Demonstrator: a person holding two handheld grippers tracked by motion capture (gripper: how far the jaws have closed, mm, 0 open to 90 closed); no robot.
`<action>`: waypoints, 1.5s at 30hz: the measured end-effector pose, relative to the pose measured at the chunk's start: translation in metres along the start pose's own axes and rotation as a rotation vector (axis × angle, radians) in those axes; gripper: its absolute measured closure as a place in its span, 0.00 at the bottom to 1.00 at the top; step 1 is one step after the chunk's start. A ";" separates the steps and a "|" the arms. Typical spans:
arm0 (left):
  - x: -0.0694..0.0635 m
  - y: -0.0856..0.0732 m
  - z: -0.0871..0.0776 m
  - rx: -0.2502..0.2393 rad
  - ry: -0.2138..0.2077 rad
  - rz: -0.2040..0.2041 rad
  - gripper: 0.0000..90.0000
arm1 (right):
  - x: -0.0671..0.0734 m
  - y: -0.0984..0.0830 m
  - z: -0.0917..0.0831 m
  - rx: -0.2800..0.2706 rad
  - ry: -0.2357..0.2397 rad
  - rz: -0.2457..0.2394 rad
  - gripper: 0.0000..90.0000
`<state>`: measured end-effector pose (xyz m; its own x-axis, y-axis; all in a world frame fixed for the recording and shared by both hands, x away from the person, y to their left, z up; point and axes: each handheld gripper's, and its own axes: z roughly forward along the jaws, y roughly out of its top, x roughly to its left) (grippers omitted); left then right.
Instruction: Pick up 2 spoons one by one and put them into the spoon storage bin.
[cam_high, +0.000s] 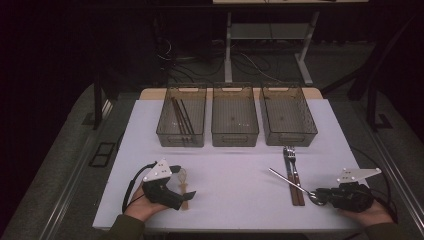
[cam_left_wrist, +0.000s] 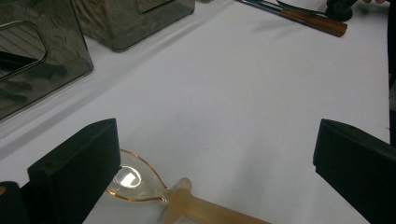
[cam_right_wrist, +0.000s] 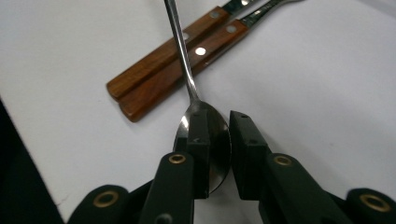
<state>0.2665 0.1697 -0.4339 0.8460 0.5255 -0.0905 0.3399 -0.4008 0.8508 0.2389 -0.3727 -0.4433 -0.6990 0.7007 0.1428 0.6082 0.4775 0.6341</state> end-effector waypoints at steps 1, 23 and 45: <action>0.000 0.000 0.000 -0.001 0.000 -0.002 0.00 | 0.001 0.001 0.000 -0.001 0.006 -0.009 0.90; 0.001 0.000 -0.001 0.003 -0.005 -0.003 0.00 | -0.002 0.010 -0.017 -0.127 0.012 0.044 0.99; 0.001 -0.001 0.001 0.004 -0.005 -0.015 0.00 | -0.003 0.033 -0.015 -0.200 -0.066 0.083 0.99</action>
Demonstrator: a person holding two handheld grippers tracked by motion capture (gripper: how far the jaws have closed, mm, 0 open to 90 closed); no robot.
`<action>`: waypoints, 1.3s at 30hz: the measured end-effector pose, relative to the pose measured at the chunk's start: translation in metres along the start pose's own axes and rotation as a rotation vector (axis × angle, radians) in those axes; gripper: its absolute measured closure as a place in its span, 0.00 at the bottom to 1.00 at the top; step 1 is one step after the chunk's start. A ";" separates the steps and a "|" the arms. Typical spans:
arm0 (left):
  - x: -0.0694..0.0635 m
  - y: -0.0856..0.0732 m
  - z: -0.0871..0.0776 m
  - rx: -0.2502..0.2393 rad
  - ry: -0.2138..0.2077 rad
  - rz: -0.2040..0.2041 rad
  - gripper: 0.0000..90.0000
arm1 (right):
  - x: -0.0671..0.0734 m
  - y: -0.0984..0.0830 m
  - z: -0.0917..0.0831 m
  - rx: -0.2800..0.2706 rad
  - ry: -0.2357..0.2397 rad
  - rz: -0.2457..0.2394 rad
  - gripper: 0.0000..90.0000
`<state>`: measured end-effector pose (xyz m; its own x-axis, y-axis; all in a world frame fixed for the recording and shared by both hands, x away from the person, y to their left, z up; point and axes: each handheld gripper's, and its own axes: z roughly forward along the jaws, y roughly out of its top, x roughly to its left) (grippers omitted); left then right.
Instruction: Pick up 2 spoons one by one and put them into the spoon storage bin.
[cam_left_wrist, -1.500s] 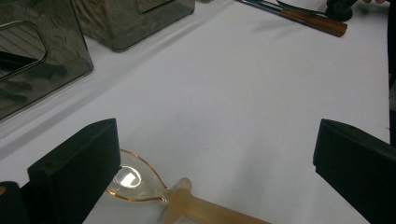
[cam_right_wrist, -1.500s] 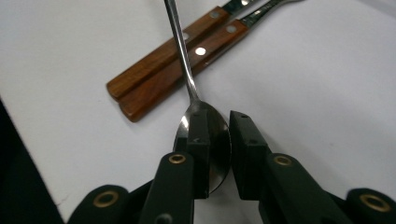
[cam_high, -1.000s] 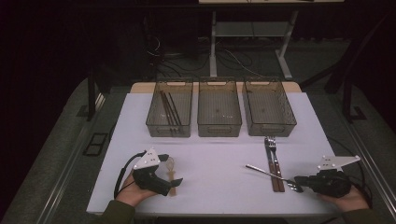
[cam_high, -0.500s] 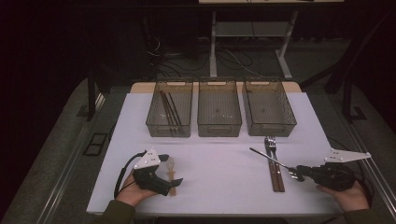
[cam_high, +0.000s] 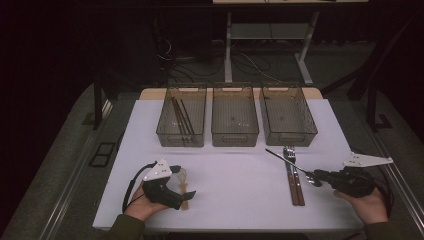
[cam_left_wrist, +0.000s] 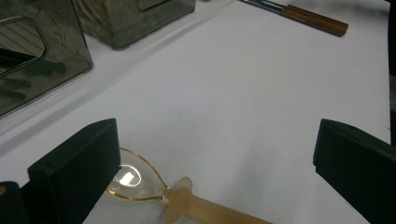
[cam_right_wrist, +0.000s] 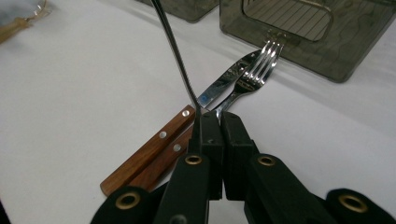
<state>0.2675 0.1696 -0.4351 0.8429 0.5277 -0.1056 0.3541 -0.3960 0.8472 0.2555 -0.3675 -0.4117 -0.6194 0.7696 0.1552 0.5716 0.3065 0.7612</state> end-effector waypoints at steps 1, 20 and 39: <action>0.000 0.000 0.000 0.000 0.000 0.000 0.00 | 0.000 0.001 0.001 -0.005 -0.004 -0.005 0.99; 0.002 -0.002 0.001 -0.003 -0.005 -0.008 0.00 | 0.002 0.024 0.015 -0.055 -0.013 0.004 0.99; 0.001 -0.002 0.003 0.004 -0.012 -0.006 0.00 | 0.007 0.052 0.036 -0.082 -0.026 0.029 0.98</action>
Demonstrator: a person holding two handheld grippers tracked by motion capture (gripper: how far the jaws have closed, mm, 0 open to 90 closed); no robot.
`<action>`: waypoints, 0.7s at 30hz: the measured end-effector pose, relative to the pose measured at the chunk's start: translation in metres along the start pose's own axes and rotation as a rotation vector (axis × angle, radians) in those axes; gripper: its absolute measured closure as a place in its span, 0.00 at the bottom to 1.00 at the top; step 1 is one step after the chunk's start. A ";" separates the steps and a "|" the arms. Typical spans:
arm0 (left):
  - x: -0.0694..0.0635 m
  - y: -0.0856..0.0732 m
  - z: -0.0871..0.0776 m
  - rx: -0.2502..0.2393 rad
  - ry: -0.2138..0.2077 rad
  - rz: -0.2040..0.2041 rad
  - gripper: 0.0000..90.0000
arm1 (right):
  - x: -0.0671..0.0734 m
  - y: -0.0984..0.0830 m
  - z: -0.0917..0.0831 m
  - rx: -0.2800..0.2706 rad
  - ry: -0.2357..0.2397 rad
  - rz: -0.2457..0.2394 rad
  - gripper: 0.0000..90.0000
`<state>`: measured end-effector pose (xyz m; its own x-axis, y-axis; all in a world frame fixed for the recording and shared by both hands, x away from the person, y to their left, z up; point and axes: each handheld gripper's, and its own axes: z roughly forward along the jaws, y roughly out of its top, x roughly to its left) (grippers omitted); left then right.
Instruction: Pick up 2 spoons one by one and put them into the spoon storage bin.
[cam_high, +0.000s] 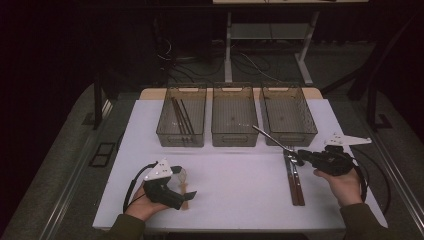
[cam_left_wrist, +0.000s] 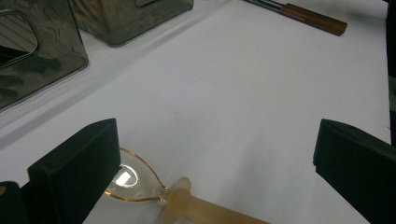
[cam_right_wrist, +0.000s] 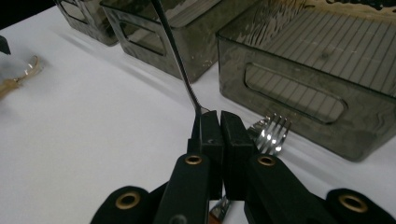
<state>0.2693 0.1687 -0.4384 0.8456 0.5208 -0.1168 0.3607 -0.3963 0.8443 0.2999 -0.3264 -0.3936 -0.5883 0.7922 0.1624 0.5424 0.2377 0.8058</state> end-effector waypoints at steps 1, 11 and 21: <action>0.000 0.000 0.000 0.000 0.000 0.000 0.00 | 0.001 0.001 0.001 -0.001 0.001 0.004 0.99; 0.000 0.000 0.000 -0.003 -0.002 -0.002 0.00 | 0.003 0.016 0.013 -0.032 -0.005 -0.006 0.98; 0.000 0.000 0.000 -0.004 -0.001 -0.007 0.00 | 0.011 0.031 0.024 -0.063 -0.019 -0.022 0.99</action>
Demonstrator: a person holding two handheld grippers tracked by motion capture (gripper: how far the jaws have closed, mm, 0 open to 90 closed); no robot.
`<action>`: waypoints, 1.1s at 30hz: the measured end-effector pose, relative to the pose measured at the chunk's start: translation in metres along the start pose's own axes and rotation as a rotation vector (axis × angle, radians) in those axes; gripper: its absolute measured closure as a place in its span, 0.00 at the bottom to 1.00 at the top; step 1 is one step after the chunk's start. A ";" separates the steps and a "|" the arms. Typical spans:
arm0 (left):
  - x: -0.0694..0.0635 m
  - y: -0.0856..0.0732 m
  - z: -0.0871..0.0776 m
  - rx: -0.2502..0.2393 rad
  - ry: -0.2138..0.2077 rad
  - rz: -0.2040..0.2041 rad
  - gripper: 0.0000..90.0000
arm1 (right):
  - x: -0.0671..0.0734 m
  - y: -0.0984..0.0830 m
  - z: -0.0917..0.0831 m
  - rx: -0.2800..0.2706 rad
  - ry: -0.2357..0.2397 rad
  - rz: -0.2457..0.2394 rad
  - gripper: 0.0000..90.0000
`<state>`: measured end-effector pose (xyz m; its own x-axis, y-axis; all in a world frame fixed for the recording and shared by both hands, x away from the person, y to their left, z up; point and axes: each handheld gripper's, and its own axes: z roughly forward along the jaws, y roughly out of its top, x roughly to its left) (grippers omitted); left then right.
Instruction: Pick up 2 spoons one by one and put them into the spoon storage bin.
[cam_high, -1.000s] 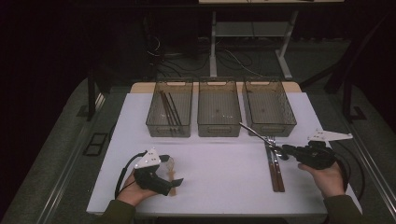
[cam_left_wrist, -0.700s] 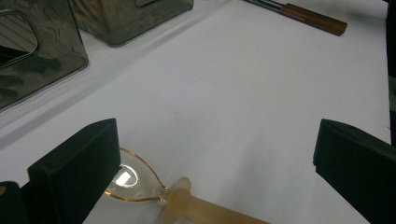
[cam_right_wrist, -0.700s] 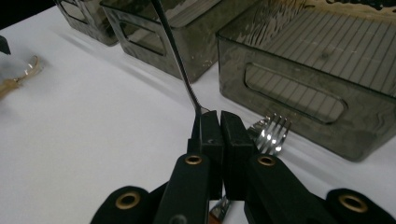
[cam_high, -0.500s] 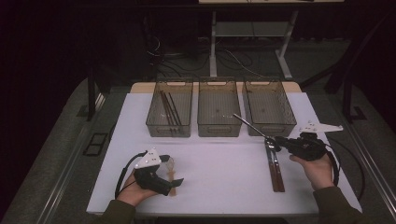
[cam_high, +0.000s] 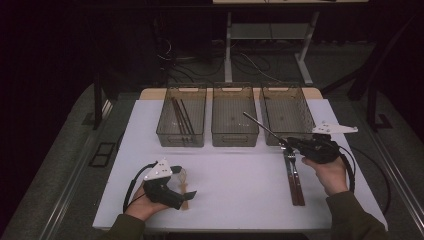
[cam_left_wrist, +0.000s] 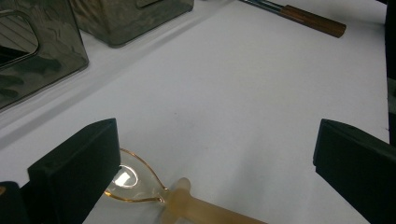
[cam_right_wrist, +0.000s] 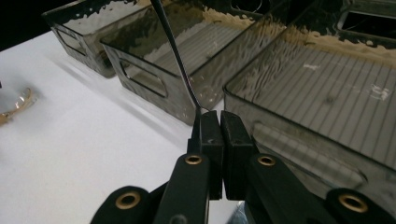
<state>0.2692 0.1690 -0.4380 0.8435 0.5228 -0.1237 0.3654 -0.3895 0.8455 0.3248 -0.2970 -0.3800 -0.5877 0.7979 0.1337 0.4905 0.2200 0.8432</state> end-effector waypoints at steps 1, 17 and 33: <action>0.000 0.000 0.000 0.000 0.000 0.000 0.00 | 0.001 0.002 0.002 -0.002 0.000 -0.001 0.99; -0.001 0.000 0.000 -0.001 -0.002 0.004 0.00 | 0.011 0.029 0.031 -0.050 -0.010 0.011 0.99; -0.002 0.000 0.002 -0.009 -0.003 -0.005 0.00 | 0.015 0.045 0.062 -0.070 -0.037 0.025 0.99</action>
<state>0.2685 0.1669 -0.4384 0.8428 0.5222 -0.1300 0.3662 -0.3797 0.8495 0.3776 -0.2401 -0.3718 -0.5506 0.8234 0.1372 0.4582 0.1607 0.8742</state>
